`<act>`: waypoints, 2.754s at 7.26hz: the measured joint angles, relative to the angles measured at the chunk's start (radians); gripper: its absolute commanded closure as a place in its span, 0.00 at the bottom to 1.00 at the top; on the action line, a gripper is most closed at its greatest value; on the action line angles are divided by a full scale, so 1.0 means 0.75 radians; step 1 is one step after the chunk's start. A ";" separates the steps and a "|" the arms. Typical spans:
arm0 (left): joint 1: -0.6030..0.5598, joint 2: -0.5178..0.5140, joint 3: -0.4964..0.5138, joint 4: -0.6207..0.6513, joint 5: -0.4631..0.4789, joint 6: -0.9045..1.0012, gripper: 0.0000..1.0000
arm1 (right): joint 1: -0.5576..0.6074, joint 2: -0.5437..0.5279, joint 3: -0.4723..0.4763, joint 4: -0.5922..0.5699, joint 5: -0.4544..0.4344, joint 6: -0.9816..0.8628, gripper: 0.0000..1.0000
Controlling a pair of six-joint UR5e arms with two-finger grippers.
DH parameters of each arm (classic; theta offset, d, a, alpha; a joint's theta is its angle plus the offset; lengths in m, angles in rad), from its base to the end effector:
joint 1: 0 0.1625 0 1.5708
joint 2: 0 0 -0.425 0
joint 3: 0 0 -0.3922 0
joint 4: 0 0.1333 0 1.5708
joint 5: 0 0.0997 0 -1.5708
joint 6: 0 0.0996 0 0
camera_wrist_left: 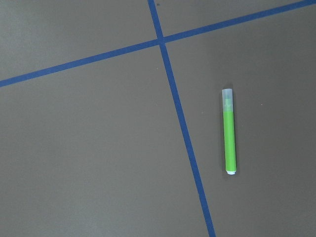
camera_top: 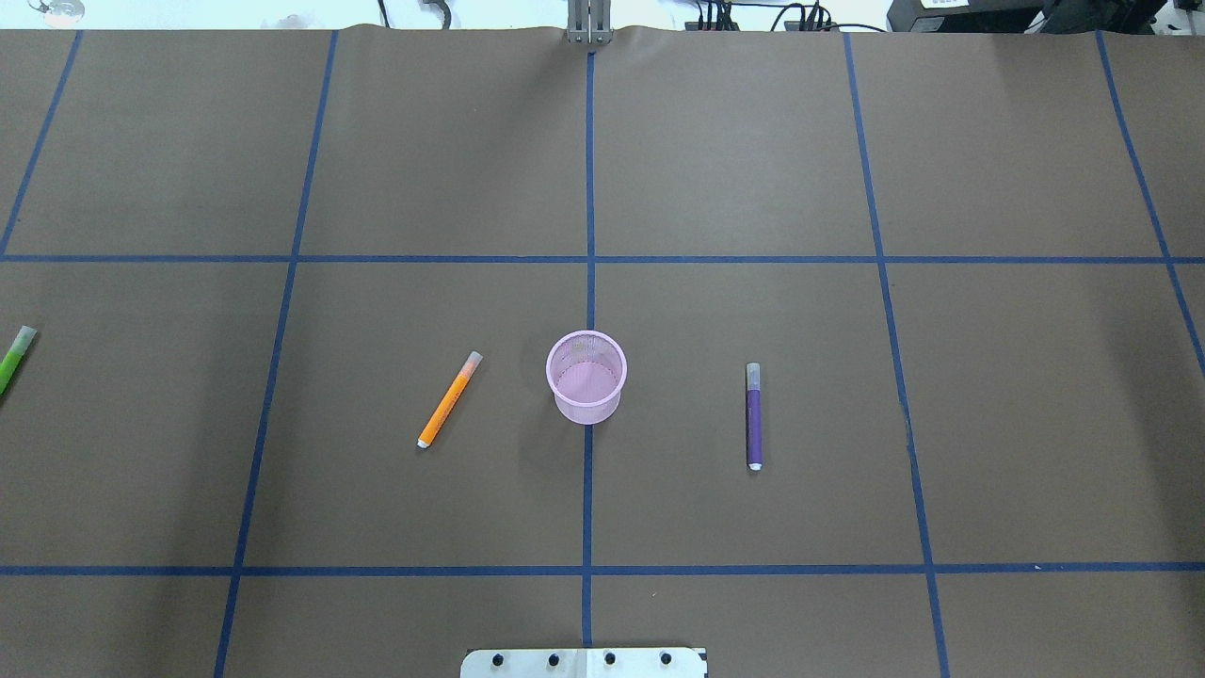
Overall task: Collect pens into pen holder
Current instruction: 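Lower the right gripper onto the yellow highlighter and close on it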
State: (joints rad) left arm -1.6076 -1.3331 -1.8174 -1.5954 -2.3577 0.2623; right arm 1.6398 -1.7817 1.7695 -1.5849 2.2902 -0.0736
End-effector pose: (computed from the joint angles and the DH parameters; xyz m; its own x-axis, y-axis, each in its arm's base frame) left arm -0.0772 -0.3915 0.6390 0.6918 0.2568 -0.6749 -0.1477 0.9652 0.2159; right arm 0.0952 -0.3953 0.6604 0.7523 -0.0044 0.6589 -0.0136 0.9997 0.0222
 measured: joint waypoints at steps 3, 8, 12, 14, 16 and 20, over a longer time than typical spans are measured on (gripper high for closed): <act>0.000 0.002 -0.013 -0.005 0.002 0.000 0.00 | 0.000 0.004 0.002 0.000 0.002 0.001 0.00; 0.001 -0.035 -0.066 -0.009 -0.001 -0.019 0.00 | -0.002 0.037 0.022 0.222 0.006 0.002 0.00; 0.004 -0.266 -0.115 -0.039 -0.003 -0.020 0.00 | 0.000 0.006 -0.082 0.547 0.017 0.008 0.00; 0.007 -0.288 -0.119 -0.048 -0.004 -0.018 0.00 | -0.008 -0.013 -0.210 0.618 0.039 0.084 0.01; 0.008 -0.292 -0.128 -0.051 -0.004 -0.017 0.00 | -0.047 -0.013 -0.324 0.638 0.040 0.134 0.02; 0.008 -0.292 -0.134 -0.052 -0.006 -0.016 0.00 | -0.205 -0.011 -0.526 0.911 -0.030 0.380 0.19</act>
State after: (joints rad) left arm -1.6015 -1.5524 -1.9180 -1.6340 -2.3623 0.2500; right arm 1.4858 -1.7903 1.3747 -0.9017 2.2681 0.2111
